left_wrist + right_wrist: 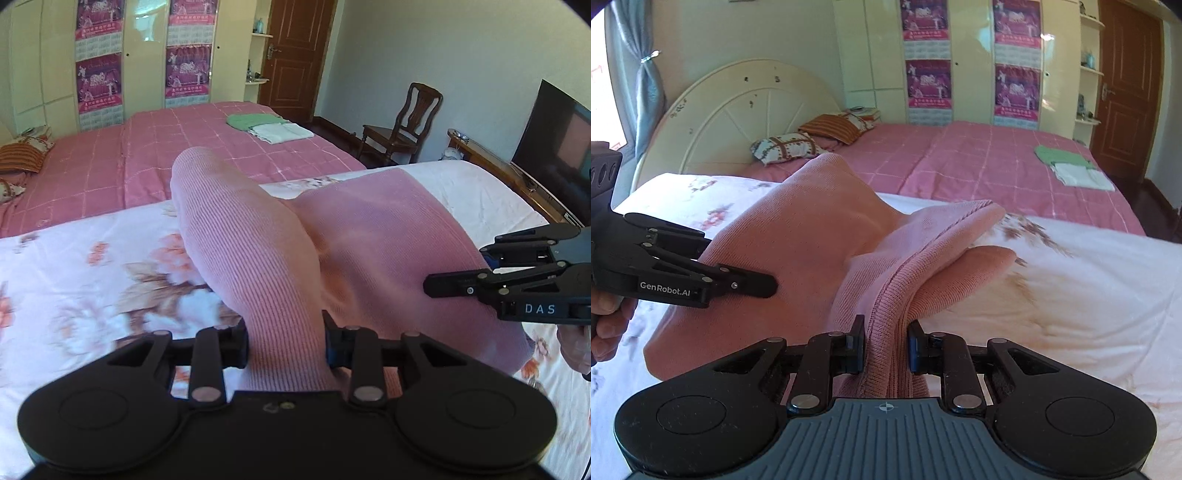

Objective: Fold small clothes

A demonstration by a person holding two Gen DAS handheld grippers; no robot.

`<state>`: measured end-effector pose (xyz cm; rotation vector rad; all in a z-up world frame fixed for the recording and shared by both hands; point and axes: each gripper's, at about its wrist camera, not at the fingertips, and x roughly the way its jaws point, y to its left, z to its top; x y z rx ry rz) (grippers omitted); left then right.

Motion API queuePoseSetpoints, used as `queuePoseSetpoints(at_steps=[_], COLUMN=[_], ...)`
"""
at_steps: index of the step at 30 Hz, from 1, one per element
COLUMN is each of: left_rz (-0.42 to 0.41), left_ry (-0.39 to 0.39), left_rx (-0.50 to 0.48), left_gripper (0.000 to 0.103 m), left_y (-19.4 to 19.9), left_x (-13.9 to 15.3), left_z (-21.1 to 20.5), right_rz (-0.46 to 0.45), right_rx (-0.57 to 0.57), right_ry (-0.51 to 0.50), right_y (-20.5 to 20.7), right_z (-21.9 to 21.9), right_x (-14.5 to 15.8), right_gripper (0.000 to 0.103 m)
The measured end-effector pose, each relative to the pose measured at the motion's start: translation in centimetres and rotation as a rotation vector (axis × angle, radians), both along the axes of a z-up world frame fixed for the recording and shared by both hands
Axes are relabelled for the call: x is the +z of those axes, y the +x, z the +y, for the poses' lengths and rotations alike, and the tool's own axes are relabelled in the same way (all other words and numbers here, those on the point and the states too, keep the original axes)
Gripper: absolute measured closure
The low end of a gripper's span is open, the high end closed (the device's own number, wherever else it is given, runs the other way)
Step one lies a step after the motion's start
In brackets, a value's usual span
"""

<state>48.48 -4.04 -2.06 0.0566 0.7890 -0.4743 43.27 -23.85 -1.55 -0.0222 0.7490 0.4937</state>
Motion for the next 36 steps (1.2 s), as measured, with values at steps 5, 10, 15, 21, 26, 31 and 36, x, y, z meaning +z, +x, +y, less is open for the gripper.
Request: queuePoseSetpoints(at_steps=[5,10,15,21,26,31,36], left_rz=[0.003,0.024,0.079,0.153,0.088,-0.069,-0.02], left_ry=[0.037,0.055,0.017,-0.033,-0.053,-0.066,-0.009], left_rx=[0.037,0.108,0.155,0.188,0.241,0.24,0.081], left_gripper=[0.071,0.071,0.07,0.039,0.009,0.04,0.045], left_y=[-2.1,-4.1,-5.6,-5.6,-6.6,-7.8,-4.8], left_x=[0.8,0.5,-1.2,-5.4,-6.2,-2.9,-3.5], left_z=[7.5,15.0,20.9,24.0,26.6,28.7,24.8], right_rz=[-0.003,0.015,0.06,0.167,0.262,0.12,0.04], right_rx=[0.027,0.064,0.099,0.075,0.006,-0.061,-0.005], right_ry=[0.038,0.089,0.133,0.14,0.193,0.155,0.065], right_y=[-1.2,-1.9,-1.8,-2.1,-1.8,-3.1,-1.3], right_z=[7.2,15.0,20.6,22.6,20.7,18.9,21.5], right_x=[0.2,-0.8,-2.3,-5.7,-9.5,-5.4,-4.1], right_gripper=[0.082,0.082,0.082,0.082,0.075,0.065,0.088])
